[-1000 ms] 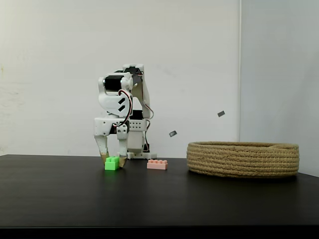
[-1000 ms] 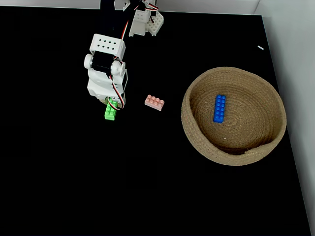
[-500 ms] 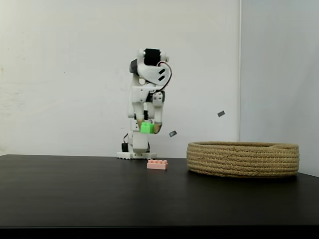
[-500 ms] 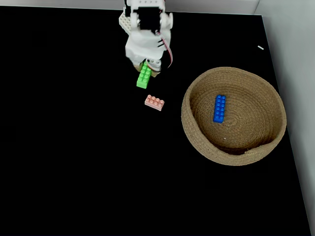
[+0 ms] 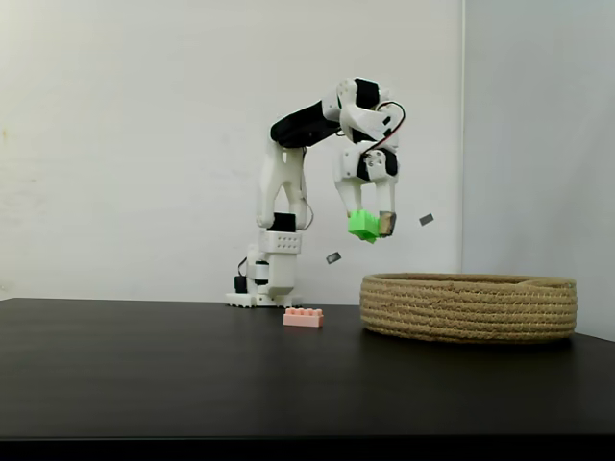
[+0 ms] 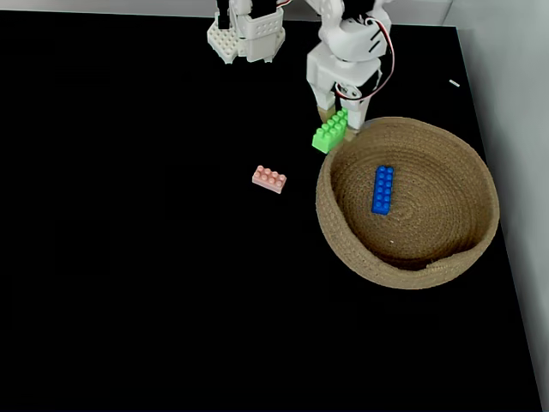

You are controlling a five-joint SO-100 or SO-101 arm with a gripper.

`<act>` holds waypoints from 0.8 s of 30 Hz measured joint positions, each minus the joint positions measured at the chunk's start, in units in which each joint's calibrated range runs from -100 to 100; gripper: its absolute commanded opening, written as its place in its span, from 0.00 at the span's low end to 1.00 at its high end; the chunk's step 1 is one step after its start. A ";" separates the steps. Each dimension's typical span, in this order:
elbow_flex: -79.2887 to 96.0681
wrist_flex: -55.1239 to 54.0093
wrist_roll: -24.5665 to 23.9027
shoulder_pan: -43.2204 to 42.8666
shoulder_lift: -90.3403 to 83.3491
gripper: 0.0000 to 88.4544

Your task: Place the lego blocks in the tray

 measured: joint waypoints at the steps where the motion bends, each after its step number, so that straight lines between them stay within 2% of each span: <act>1: -2.56 0.00 -0.98 -0.90 2.46 0.03; 4: -8.40 -0.08 -3.42 -3.99 8.65 0.12; 8: -11.93 -1.79 -8.06 -8.31 12.21 0.17; 11: -12.55 -2.92 -11.28 -9.12 12.98 0.21; 13: -12.55 -3.25 -12.26 -8.63 12.98 0.27; 17: -12.37 -3.33 -14.55 -7.82 12.98 0.29; 24: 4.86 -1.95 -19.49 -5.70 5.17 0.35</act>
